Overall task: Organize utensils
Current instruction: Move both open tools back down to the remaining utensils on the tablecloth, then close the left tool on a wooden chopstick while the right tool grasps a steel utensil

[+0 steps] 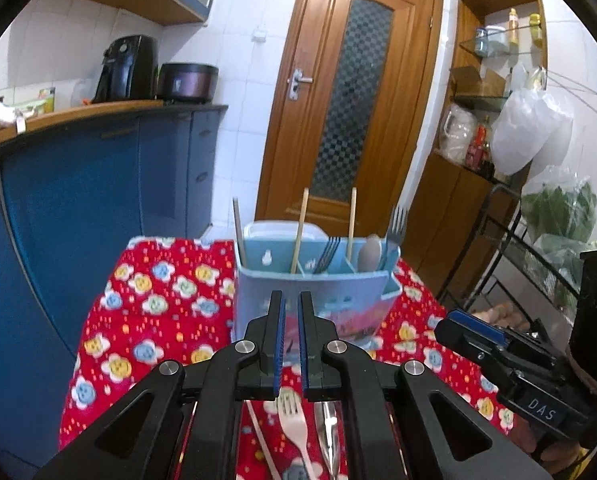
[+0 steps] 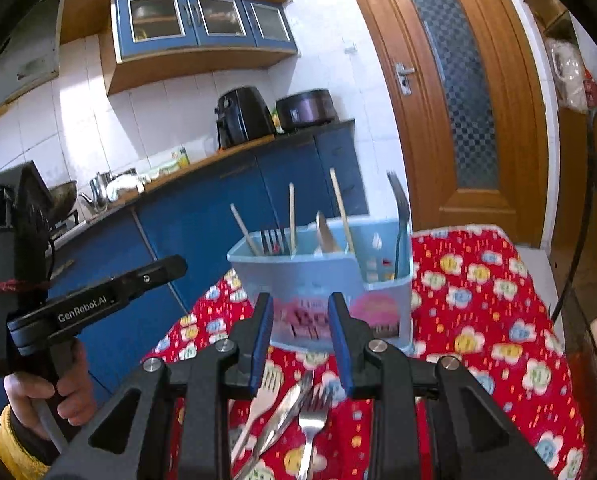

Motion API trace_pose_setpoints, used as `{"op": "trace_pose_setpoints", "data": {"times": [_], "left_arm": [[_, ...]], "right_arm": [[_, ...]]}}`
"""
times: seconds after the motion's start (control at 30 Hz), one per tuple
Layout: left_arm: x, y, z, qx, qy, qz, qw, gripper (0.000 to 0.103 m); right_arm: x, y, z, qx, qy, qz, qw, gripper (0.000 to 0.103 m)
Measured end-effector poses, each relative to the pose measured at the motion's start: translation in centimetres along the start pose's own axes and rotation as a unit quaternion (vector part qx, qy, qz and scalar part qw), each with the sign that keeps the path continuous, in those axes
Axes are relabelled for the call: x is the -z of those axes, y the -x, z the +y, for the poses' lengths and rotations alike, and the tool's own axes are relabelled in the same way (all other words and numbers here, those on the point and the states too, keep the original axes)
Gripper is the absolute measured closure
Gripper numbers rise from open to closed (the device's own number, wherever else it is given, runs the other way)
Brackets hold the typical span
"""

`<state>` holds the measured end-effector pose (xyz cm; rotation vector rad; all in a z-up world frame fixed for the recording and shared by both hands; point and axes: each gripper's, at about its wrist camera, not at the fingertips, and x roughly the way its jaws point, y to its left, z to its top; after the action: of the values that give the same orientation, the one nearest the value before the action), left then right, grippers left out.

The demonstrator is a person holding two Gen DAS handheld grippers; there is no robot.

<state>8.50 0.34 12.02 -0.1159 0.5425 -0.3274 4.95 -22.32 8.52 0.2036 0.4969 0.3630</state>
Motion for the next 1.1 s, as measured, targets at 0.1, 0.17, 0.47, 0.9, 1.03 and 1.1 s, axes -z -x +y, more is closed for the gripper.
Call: {"op": "trace_pose_setpoints", "data": {"times": [0.1, 0.17, 0.47, 0.9, 1.03, 1.1], "left_arm": [[0.9, -0.3, 0.1, 0.0, 0.001, 0.016, 0.9999, 0.097], [1.7, -0.5, 0.1, -0.001, 0.005, 0.024, 0.9997, 0.097], [4.5, -2.2, 1.2, -0.016, 0.022, 0.077, 0.9967, 0.097], [7.0, -5.8, 2.5, -0.031, 0.037, 0.156, 0.9865, 0.097], [7.7, -6.8, 2.5, -0.032, 0.034, 0.175, 0.9835, 0.097], [8.0, -7.2, 2.6, -0.034, 0.031, 0.181, 0.9823, 0.097]], "right_arm": [[0.9, -0.4, -0.3, -0.002, -0.01, 0.019, 1.0, 0.072], [1.3, -0.6, -0.5, 0.001, -0.013, 0.029, 0.999, 0.072], [3.8, -2.4, -1.3, 0.022, -0.015, 0.085, 0.996, 0.072], [5.5, -6.3, -3.3, -0.009, -0.05, 0.193, 0.98, 0.072], [6.0, -7.4, -3.9, -0.023, -0.078, 0.218, 0.973, 0.072], [6.1, -8.0, -4.2, -0.031, -0.094, 0.229, 0.968, 0.072]]}}
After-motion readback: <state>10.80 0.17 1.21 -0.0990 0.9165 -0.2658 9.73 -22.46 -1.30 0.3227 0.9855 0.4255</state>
